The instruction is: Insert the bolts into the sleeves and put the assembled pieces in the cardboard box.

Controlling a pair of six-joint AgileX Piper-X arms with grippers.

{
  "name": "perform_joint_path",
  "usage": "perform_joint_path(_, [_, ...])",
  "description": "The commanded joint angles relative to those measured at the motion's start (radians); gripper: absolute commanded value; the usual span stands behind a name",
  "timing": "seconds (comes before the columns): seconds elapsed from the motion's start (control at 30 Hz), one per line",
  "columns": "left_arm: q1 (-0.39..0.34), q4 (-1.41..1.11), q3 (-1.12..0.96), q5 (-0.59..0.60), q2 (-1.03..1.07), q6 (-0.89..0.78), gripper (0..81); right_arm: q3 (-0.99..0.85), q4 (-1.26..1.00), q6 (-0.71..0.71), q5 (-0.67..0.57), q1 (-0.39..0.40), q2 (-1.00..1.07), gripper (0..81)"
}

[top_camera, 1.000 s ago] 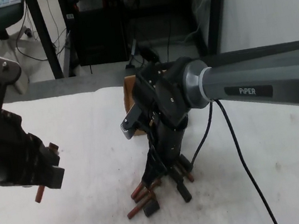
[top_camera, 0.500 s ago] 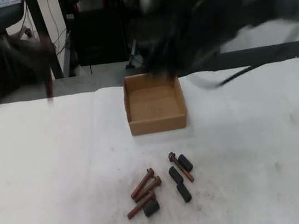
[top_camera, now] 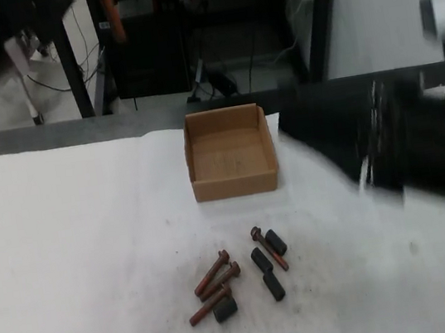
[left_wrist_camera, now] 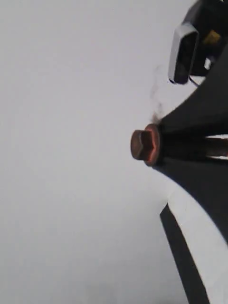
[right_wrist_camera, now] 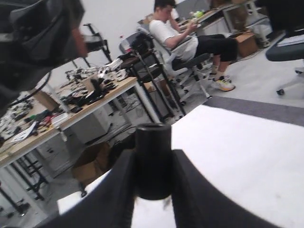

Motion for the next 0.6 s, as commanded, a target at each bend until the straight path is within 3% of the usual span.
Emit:
perform_joint_path(0.0, [-0.003, -0.254, 0.035, 0.134, 0.059, -0.211, 0.3, 0.018, -0.045, -0.077, 0.048, 0.049, 0.002, 0.8])
perform_joint_path(0.13, [-0.003, -0.399, 0.041, 0.177, 0.111, -0.333, 0.3, 0.02, -0.038, -0.302, 0.162, 0.147, 0.05, 0.8])
perform_joint_path(0.23, [-0.014, -0.475, 0.041, 0.179, 0.124, -0.339, 0.3, 0.02, -0.048, -0.307, 0.262, 0.166, 0.092, 0.8])
perform_joint_path(0.43, [-0.071, -0.494, 0.05, 0.31, 0.123, -0.355, 0.3, 0.005, -0.202, -0.304, 0.262, 0.164, 0.161, 0.8])
perform_joint_path(0.57, [-0.126, -0.494, 0.086, 0.243, 0.123, -0.329, 0.3, -0.059, -0.175, -0.304, 0.262, 0.164, 0.181, 0.8])
